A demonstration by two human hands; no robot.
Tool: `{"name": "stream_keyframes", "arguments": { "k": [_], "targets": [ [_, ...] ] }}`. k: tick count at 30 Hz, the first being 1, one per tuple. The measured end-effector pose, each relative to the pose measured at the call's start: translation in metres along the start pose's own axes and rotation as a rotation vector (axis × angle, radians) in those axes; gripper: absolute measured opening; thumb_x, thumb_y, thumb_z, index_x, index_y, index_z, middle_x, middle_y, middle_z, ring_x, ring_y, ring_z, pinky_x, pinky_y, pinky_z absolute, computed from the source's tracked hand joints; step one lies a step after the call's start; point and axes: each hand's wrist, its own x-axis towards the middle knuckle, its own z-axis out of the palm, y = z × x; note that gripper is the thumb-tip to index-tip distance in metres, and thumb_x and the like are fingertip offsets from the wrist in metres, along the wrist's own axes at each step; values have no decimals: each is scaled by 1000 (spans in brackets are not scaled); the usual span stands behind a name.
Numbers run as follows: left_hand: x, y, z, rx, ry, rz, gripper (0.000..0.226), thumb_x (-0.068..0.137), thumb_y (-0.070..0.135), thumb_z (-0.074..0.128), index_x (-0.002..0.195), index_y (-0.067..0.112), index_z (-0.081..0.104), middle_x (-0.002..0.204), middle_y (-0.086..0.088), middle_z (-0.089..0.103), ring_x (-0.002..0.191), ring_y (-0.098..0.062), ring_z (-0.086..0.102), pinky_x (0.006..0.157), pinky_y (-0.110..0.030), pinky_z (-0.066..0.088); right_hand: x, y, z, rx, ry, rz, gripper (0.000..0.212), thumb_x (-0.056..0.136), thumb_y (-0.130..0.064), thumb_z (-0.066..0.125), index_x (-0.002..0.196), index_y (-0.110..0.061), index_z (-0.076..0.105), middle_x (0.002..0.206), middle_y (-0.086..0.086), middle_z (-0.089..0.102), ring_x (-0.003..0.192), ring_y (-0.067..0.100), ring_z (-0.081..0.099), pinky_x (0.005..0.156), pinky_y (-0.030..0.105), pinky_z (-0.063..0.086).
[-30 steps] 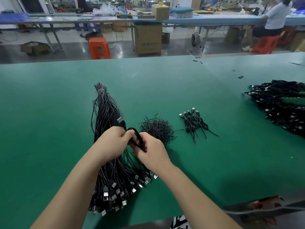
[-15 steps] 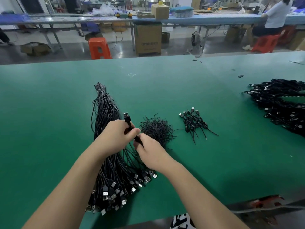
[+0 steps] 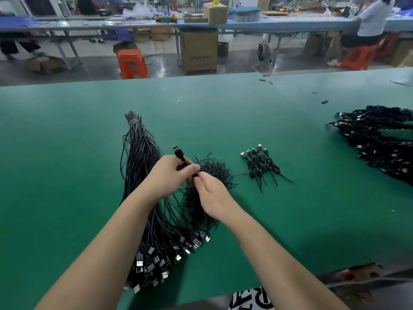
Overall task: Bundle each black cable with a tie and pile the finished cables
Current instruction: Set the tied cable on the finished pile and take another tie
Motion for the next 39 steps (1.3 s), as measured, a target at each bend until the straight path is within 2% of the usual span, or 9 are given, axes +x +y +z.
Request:
{"name": "stream_keyframes", "arguments": {
  "k": [2, 4, 7, 9, 12, 17, 23, 35, 39],
  "targets": [
    [4, -7, 3, -403, -94, -73, 20, 102, 20, 56, 97, 5, 69, 69, 1, 66, 46, -9, 39, 43, -23, 31, 1, 6, -4, -18, 64, 20, 30, 108, -29, 35, 82, -30, 51, 79, -10, 56, 68, 5, 49, 60, 24, 36],
    [12, -26, 2, -572, -62, -174, 21, 104, 12, 50, 111, 2, 66, 81, -7, 69, 50, -10, 40, 44, -24, 36, 4, 12, -10, 34, 112, 78, 31, 108, -30, 33, 82, -29, 50, 78, -7, 55, 67, 9, 48, 63, 29, 37],
    [24, -62, 2, 13, 119, -251, 20, 102, 9, 51, 106, 14, 70, 88, -1, 70, 54, -15, 51, 50, -26, 46, 5, 21, -17, 193, 139, 169, 31, 108, -28, 32, 86, -20, 51, 78, -3, 51, 64, 15, 45, 62, 38, 44],
    [27, -79, 8, 353, 119, -235, 20, 100, 12, 55, 106, 21, 71, 98, 3, 70, 67, -16, 62, 61, -26, 53, 5, 25, -20, 229, 147, 197, 31, 108, -28, 31, 87, -19, 51, 76, -2, 48, 59, 13, 44, 56, 33, 47],
    [29, -96, 23, 514, 46, -221, 17, 96, 20, 62, 110, 21, 72, 111, 1, 70, 95, -19, 65, 86, -35, 55, 4, 30, -21, 207, 153, 218, 32, 108, -32, 29, 88, -21, 51, 74, -1, 44, 55, 11, 42, 57, 32, 47],
    [31, -103, 38, 640, 21, -174, 19, 94, 26, 65, 112, 25, 70, 110, 2, 68, 102, -23, 64, 96, -40, 50, 4, 33, -20, 170, 177, 209, 33, 108, -37, 28, 88, -23, 49, 72, -2, 42, 59, 13, 38, 65, 39, 40],
    [33, -107, 44, 650, 64, -168, 15, 97, 22, 58, 107, 22, 70, 106, -1, 62, 97, -25, 62, 93, -42, 49, 3, 37, -19, 92, 175, 179, 34, 108, -40, 26, 87, -23, 47, 68, -4, 40, 58, 14, 39, 61, 34, 38],
    [15, -99, 9, 742, 184, -11, 17, 99, 28, 59, 104, 27, 75, 98, 8, 60, 84, -16, 61, 67, -30, 51, 3, 34, -26, 56, 219, 171, 33, 109, -37, 27, 85, -26, 46, 77, -6, 47, 67, 9, 44, 63, 28, 36],
    [5, -78, -4, 387, 330, -6, 7, 93, 25, 70, 93, 26, 76, 88, 13, 66, 75, -6, 59, 65, -21, 47, 2, 24, -27, 158, 174, 91, 29, 110, -37, 30, 89, -29, 49, 74, -14, 46, 64, 2, 44, 67, 27, 41]
  ]
}}
